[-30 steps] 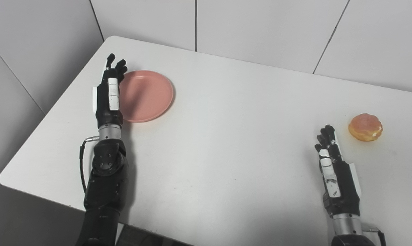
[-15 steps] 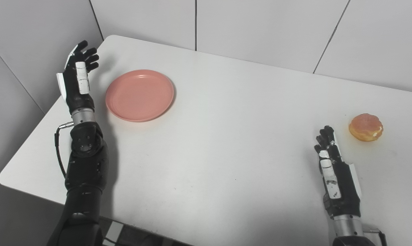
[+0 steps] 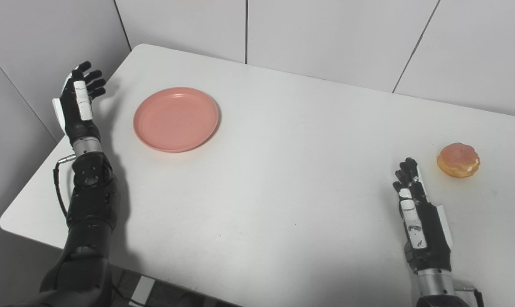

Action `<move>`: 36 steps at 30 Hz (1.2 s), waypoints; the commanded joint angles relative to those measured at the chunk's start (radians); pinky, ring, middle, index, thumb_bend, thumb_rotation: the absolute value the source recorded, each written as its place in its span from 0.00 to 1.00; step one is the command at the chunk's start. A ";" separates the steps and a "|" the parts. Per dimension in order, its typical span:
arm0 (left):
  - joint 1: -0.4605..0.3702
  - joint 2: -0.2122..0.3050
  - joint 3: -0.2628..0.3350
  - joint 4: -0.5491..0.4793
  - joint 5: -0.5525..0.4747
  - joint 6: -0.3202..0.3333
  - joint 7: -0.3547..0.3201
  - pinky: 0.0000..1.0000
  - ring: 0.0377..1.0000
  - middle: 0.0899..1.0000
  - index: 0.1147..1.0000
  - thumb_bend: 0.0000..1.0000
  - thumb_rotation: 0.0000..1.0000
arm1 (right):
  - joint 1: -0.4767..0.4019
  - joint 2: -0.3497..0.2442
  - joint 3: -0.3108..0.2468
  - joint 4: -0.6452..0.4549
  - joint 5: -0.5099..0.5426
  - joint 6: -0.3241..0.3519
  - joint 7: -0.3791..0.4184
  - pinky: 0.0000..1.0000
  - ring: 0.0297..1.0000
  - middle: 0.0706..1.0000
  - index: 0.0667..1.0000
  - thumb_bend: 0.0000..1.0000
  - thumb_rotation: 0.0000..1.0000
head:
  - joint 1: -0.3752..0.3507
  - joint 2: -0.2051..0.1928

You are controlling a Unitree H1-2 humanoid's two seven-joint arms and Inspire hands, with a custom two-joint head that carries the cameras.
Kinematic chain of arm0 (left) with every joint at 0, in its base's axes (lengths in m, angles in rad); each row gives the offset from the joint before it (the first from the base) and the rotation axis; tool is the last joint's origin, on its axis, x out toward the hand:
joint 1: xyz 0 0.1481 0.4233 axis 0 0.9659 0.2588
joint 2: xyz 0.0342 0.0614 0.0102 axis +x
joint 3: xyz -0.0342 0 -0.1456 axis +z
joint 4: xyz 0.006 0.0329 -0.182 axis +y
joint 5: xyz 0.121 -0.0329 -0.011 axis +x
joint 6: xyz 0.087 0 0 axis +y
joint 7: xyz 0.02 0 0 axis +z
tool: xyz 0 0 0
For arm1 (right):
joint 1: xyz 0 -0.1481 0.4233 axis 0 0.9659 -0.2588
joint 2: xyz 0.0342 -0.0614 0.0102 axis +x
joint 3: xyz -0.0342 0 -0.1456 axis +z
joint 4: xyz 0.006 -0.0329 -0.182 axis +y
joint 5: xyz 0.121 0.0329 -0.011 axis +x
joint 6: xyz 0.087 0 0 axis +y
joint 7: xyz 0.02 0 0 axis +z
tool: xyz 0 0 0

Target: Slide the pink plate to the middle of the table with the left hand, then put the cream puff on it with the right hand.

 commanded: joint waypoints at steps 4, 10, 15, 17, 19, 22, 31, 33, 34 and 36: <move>-0.028 0.001 -0.021 0.033 -0.026 -0.040 -0.054 0.68 0.67 0.67 0.69 0.97 1.00 | 0.009 -0.002 -0.003 -0.005 0.007 -0.048 0.003 1.00 1.00 1.00 1.00 0.60 0.86 | -0.007 0.003; -0.038 -0.023 -0.042 0.045 -0.042 -0.015 -0.056 0.69 0.68 0.67 0.69 0.98 1.00 | 0.008 -0.001 -0.005 -0.005 0.011 -0.040 0.002 1.00 1.00 1.00 1.00 0.61 0.86 | -0.008 0.003; -0.024 -0.057 -0.050 -0.019 -0.091 0.050 -0.088 0.79 0.74 0.72 0.72 0.98 1.00 | 0.007 0.001 -0.006 -0.004 0.019 -0.039 0.003 1.00 1.00 1.00 1.00 0.59 0.85 | -0.010 0.005; -0.026 -0.060 -0.054 -0.009 -0.110 0.057 -0.114 0.78 0.74 0.72 0.72 0.98 1.00 | 0.006 0.002 -0.007 -0.005 0.019 -0.039 0.003 1.00 0.99 1.00 1.00 0.59 0.84 | -0.010 0.006; -0.023 -0.059 -0.071 -0.010 -0.092 0.063 -0.114 0.78 0.75 0.72 0.72 0.98 1.00 | 0.005 0.004 -0.007 -0.006 0.023 -0.039 0.002 1.00 0.99 1.00 1.00 0.59 0.84 | -0.010 0.006; -0.009 -0.061 -0.103 -0.025 -0.058 0.056 -0.113 0.81 0.76 0.73 0.74 0.94 1.00 | 0.006 0.003 -0.007 -0.012 0.023 -0.029 0.001 1.00 0.99 1.00 1.00 0.61 0.84 | -0.009 0.009; 0.011 -0.077 -0.134 -0.070 -0.052 0.084 -0.115 0.73 0.73 0.72 0.72 0.94 1.00 | 0.008 0.001 -0.008 -0.017 0.028 -0.024 0.003 1.00 0.99 0.99 1.00 0.60 0.83 | -0.010 0.013; 0.010 -0.077 -0.136 -0.060 -0.055 0.084 -0.125 0.73 0.73 0.72 0.72 0.95 1.00 | 0.009 0.001 -0.008 -0.021 0.026 -0.024 0.000 1.00 0.99 0.98 1.00 0.60 0.83 | -0.010 0.014; 0.009 -0.077 -0.137 -0.056 -0.053 0.085 -0.126 0.73 0.73 0.72 0.72 0.95 1.00 | 0.010 0.002 -0.008 -0.023 0.023 -0.021 -0.002 1.00 0.99 0.98 1.00 0.60 0.83 | -0.009 0.016; 0.011 -0.079 -0.142 -0.062 -0.046 0.094 -0.125 0.72 0.73 0.72 0.71 0.95 1.00 | 0.010 0.002 -0.009 -0.023 0.023 -0.019 -0.003 1.00 0.98 0.98 1.00 0.61 0.84 | -0.009 0.016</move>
